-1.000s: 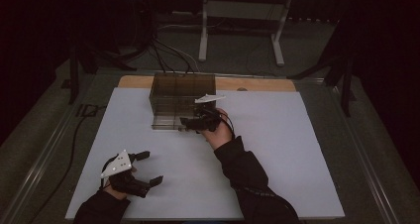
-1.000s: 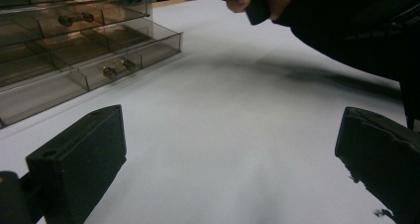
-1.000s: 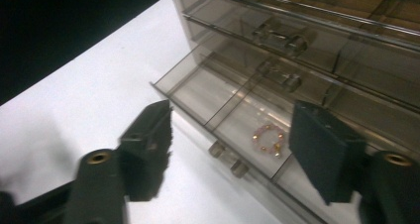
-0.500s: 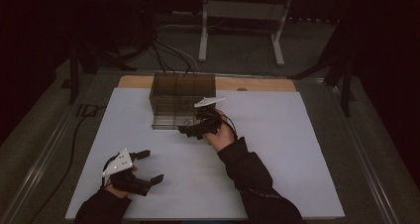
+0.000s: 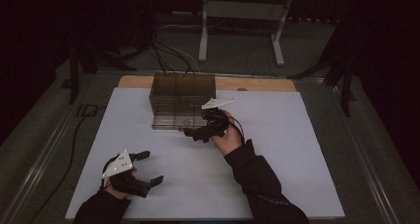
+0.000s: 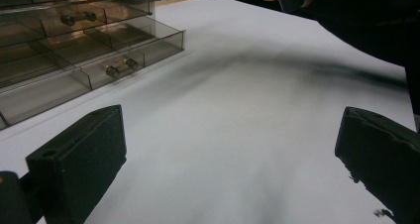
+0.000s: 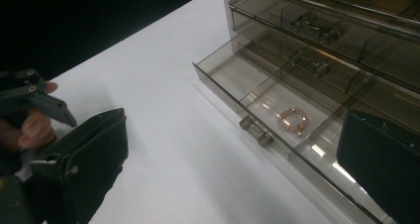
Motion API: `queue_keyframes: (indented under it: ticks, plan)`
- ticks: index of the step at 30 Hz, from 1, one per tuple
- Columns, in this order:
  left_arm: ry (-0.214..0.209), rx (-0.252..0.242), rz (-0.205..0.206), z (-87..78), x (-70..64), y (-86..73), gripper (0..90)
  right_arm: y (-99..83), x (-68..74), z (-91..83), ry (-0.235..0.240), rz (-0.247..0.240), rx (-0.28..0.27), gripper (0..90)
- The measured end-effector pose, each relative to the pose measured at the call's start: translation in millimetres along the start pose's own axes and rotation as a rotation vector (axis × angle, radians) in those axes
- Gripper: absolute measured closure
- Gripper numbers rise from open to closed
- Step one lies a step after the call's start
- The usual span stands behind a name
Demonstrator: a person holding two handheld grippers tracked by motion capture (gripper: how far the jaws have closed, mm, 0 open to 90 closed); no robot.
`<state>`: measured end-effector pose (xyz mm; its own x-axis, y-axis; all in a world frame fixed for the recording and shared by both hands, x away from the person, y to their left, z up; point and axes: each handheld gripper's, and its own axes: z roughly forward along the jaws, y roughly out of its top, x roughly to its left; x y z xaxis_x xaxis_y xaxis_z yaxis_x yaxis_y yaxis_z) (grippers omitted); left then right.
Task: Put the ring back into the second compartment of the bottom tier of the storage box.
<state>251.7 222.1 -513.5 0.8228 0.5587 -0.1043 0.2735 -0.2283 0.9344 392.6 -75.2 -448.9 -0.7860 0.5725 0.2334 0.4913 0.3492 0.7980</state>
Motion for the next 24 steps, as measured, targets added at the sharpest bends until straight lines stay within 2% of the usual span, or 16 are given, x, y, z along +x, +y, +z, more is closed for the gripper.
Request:
queue_keyframes:
  ticks: [3,8,18,24]
  plan:
    - [0.005,0.002,0.000,-1.7,-0.9,-1.4,0.5,-4.0,0.2,-7.2,-0.007,-0.019,-0.021,0.0]
    - [0.013,-0.001,-0.006,-6.0,-0.9,-2.4,0.5,-13.6,-0.6,-19.8,0.003,-0.033,-0.013,0.0]
    - [0.024,-0.005,-0.016,-7.7,-1.6,-1.2,0.6,-33.8,-3.2,-40.9,-0.030,-0.080,0.003,0.0]
    - [0.023,-0.005,-0.017,-7.9,-1.6,-0.9,0.6,-52.2,-10.0,-52.5,-0.033,-0.071,0.002,0.0]
